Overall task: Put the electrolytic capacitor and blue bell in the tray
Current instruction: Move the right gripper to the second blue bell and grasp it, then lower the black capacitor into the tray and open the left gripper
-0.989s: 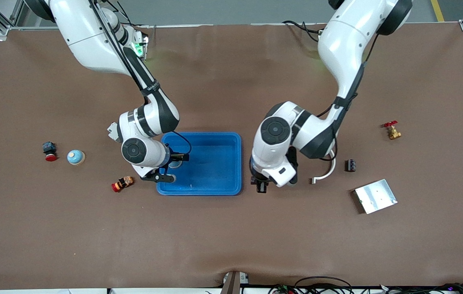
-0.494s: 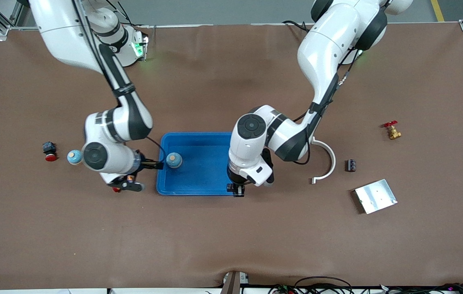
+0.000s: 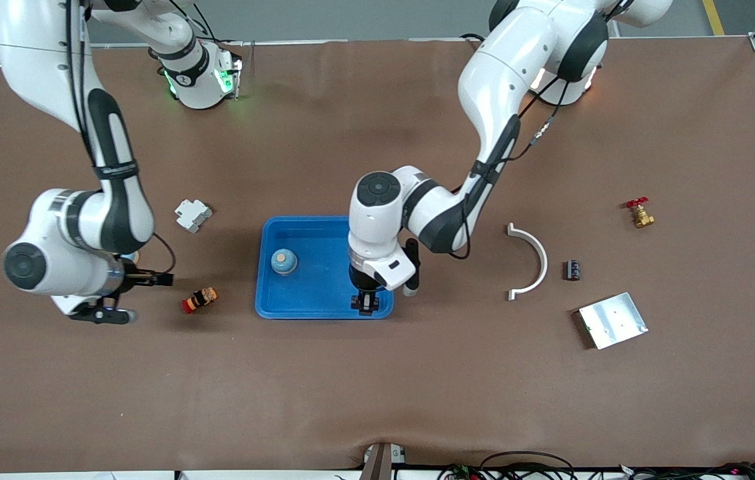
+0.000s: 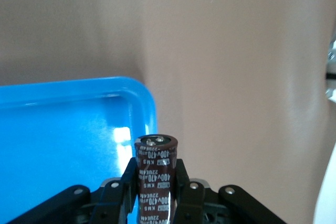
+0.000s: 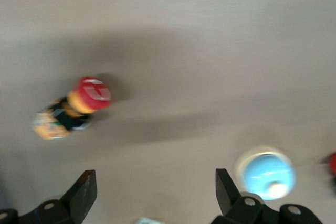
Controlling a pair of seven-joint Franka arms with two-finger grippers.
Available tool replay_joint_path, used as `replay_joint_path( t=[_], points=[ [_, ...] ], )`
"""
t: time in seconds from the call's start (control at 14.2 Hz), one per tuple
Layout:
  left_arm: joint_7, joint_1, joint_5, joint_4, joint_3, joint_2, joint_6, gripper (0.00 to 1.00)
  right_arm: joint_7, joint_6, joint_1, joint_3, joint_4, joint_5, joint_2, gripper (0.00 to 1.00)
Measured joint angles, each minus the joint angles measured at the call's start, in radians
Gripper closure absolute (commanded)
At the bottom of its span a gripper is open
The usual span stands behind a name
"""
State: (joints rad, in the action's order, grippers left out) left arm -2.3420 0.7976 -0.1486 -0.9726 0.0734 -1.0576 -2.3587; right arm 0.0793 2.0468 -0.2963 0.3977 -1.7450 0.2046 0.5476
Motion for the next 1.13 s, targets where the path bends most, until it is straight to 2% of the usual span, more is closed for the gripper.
replay_joint_path(
  t=[0.28,0.64,1.13],
  points=[
    [0.091,0.022,0.000,0.002,0.012,-0.053,-0.050,1.00,0.085,0.035,0.054,0.022,-0.037,-0.015,0.014,0.00],
    [0.113,0.022,0.000,0.003,0.020,-0.076,-0.072,1.00,0.184,0.154,0.107,0.032,-0.141,-0.014,0.035,0.00],
    [0.106,0.024,0.000,0.002,0.020,-0.104,-0.072,1.00,0.275,0.181,0.120,0.032,-0.181,0.048,0.048,0.00]
  ],
)
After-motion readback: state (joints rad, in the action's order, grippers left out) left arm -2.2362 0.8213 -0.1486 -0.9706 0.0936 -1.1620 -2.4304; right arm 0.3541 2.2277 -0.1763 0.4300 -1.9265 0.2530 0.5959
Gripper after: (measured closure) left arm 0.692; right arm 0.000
